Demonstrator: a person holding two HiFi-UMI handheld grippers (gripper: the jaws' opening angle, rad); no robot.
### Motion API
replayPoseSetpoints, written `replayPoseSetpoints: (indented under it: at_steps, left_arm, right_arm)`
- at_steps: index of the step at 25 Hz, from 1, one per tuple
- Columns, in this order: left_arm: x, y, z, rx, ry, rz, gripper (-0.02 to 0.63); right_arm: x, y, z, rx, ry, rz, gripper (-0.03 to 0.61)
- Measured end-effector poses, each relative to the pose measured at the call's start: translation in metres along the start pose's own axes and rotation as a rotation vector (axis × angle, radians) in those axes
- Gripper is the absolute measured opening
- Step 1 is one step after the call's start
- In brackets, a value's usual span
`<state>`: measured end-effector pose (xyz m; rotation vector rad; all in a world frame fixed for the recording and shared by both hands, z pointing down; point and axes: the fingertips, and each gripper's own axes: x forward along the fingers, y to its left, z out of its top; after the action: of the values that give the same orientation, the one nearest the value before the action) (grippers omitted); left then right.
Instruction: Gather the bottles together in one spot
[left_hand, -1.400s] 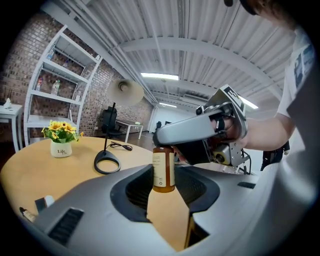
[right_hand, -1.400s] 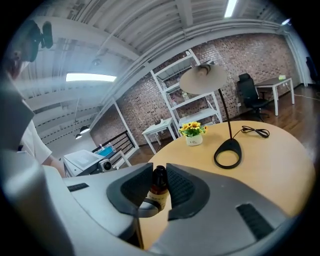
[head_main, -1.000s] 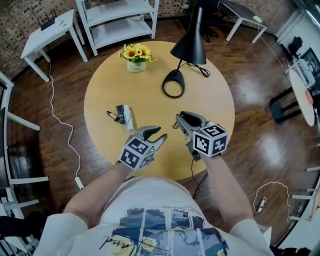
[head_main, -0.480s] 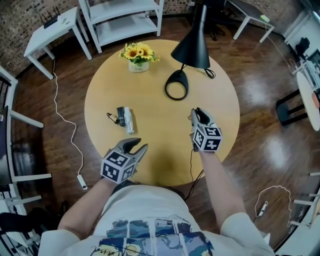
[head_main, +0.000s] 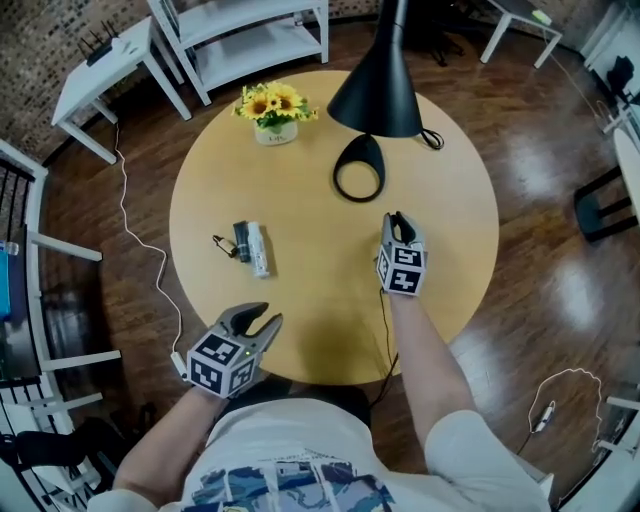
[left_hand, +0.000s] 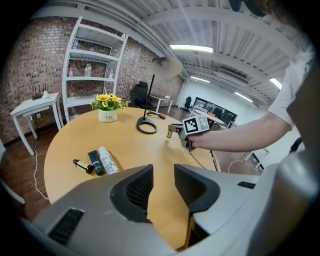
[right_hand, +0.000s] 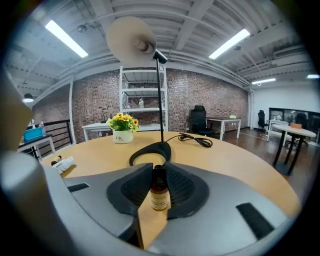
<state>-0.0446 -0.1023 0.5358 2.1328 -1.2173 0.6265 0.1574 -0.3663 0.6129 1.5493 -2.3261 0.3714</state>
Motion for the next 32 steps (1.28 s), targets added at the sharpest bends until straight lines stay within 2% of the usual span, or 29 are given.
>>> replayPoseSetpoints:
  at_steps: [7,14,19,22,27,32]
  left_arm:
    - [0.009,-0.006,0.007,0.012,0.015,-0.013,0.138]
    - [0.013,-0.013,0.006,0.018,0.032,-0.02,0.138]
    - [0.015,-0.014,0.003,0.021,0.043,-0.021,0.138]
    - [0.018,-0.015,0.003,0.022,0.045,-0.025,0.138]
    - [0.025,-0.019,0.005,0.02,0.04,-0.044,0.138]
    - [0.034,-0.024,0.014,0.023,0.021,-0.072,0.138]
  right_arm:
    - [0.006,-0.008,-0.018,0.045,0.002,-0.042,0.074]
    - [0.001,-0.01,-0.016,0.085,-0.04,-0.064,0.086]
    - [0.002,-0.012,-0.019,0.101,-0.052,-0.069,0.119]
    - [0.002,-0.011,-0.016,0.104,-0.06,-0.063,0.159]
    - [-0.01,-0.012,-0.005,0.08,-0.082,-0.047,0.16]
    - [-0.05,-0.016,0.018,0.081,-0.14,-0.042,0.158]
